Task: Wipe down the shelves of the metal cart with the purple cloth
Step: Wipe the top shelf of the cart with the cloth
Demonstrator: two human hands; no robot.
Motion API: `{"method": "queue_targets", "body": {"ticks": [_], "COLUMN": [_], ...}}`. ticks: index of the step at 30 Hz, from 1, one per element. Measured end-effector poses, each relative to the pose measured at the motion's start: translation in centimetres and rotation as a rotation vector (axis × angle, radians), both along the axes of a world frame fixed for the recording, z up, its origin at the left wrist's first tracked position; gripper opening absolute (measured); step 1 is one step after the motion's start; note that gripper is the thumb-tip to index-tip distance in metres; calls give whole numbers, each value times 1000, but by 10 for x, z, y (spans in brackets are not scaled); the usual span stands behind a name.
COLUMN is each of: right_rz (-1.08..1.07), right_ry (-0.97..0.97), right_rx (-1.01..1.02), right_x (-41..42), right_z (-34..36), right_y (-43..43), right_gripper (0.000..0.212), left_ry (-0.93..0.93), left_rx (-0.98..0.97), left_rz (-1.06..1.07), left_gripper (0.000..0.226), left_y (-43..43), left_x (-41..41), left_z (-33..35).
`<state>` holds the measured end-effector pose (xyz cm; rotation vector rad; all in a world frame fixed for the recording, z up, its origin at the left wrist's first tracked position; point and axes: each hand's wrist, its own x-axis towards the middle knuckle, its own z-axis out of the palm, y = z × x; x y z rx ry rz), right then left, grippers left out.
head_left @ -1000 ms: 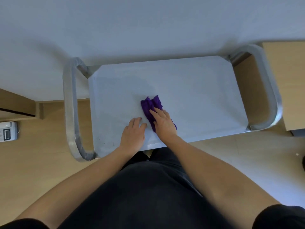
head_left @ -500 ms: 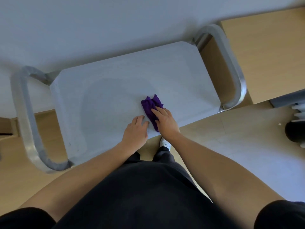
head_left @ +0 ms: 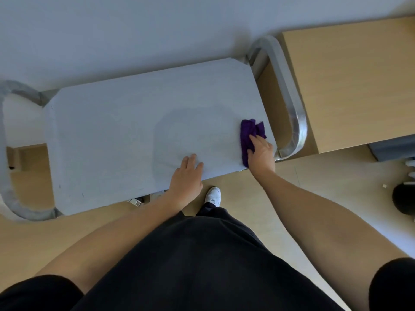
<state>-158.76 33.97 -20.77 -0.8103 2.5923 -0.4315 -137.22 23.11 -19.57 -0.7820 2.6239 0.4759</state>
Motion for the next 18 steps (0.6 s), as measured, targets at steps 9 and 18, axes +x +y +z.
{"method": "queue_targets", "body": {"ticks": [9, 18], "right_rz": [424, 120], "right_ry": [-42, 94], "right_rx": [-53, 7], "right_x": [74, -44], "right_z": [-6, -4], "right_y": [-33, 15], "right_gripper": [59, 57], "left_ry": [-52, 14], "left_rx": [-53, 12], "left_rz": [134, 67], "left_gripper": [49, 47], "left_y": [21, 31], "left_x": [-16, -35], "left_z": [-3, -6]}}
